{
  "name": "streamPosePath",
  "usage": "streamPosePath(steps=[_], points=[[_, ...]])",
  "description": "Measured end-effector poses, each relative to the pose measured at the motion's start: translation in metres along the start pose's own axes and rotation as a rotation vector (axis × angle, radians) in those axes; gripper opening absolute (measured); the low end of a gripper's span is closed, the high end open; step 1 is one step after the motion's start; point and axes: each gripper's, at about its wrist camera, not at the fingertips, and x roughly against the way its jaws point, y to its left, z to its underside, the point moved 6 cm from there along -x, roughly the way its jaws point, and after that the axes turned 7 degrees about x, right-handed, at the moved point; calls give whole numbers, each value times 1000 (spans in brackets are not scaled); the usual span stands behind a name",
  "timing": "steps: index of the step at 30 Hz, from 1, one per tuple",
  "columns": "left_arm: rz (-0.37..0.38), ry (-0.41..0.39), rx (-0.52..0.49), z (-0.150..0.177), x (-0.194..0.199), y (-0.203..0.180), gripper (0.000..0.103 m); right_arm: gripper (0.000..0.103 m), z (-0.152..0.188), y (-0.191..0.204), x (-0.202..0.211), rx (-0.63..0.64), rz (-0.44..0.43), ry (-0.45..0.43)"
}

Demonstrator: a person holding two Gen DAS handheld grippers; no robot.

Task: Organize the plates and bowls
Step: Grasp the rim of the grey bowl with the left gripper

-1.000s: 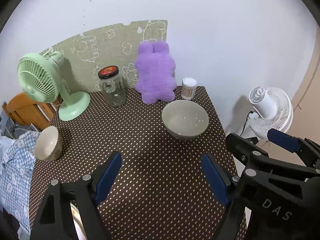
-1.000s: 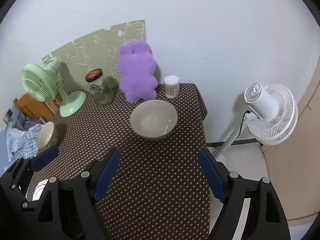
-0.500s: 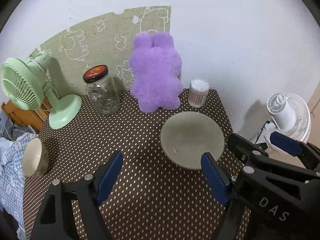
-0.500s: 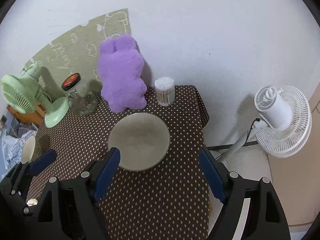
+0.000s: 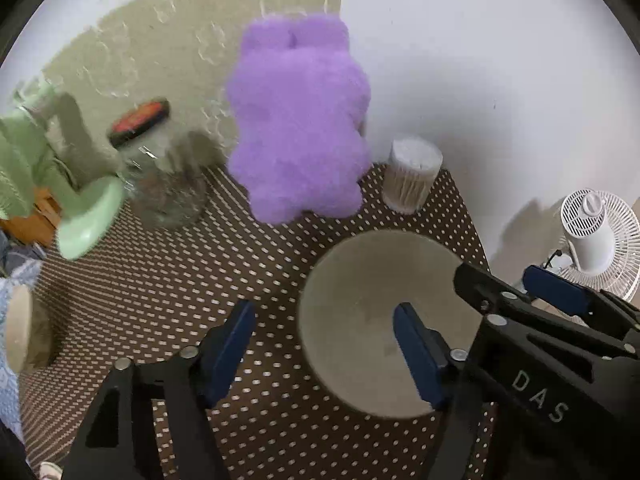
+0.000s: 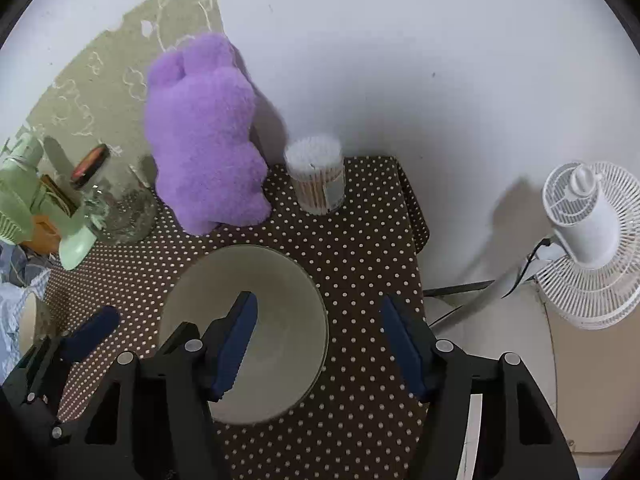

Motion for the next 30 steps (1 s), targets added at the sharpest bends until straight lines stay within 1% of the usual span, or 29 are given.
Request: streamPosePath(steps=[1, 4, 6, 7, 8, 9, 10, 11, 12, 13, 14, 15, 17, 18, 22, 30], points=[[20, 18, 13, 1, -8, 0, 68, 64, 0, 0, -7, 3, -3, 6], [40, 47, 40, 3, -23, 3, 63, 58, 1, 1, -20, 11, -8, 21], [21, 55, 43, 5, -28, 6, 62, 56, 2, 2, -29, 14, -10, 33], [11, 56, 40, 5, -30, 6, 58, 55, 2, 2, -32, 11, -13, 38], [3, 60, 36, 6, -32, 6, 51, 52, 3, 2, -36, 6, -20, 44], [-1, 68, 31, 6, -34, 6, 48, 51, 4, 2, -39, 2, -26, 49], [-7, 77, 28, 6, -36, 5, 42, 46, 5, 3, -41, 1, -30, 53], [-15, 80, 25, 6, -38, 5, 39, 41, 5, 3, -44, -2, -33, 60], [-20, 83, 25, 7, -40, 5, 38, 40, 6, 2, -46, -5, -36, 68], [-24, 87, 25, 7, -41, 5, 34, 39, 7, 2, -48, -9, -40, 73], [-31, 90, 22, 8, -42, 4, 30, 34, 8, 2, -49, -8, -41, 77], [-41, 90, 18, 8, -43, 3, 29, 30, 8, 2, -50, -5, -40, 83], [-71, 92, 12, 7, -46, 4, 23, 23, 9, 4, -56, 2, -49, 97], [-81, 91, 10, 8, -46, 4, 22, 21, 9, 4, -57, 2, -57, 100], [-89, 92, 10, 8, -46, 5, 17, 20, 9, 7, -59, 7, -54, 99], [-73, 106, 1, 10, -45, 7, 16, 20, 13, 4, -54, -7, -63, 110]])
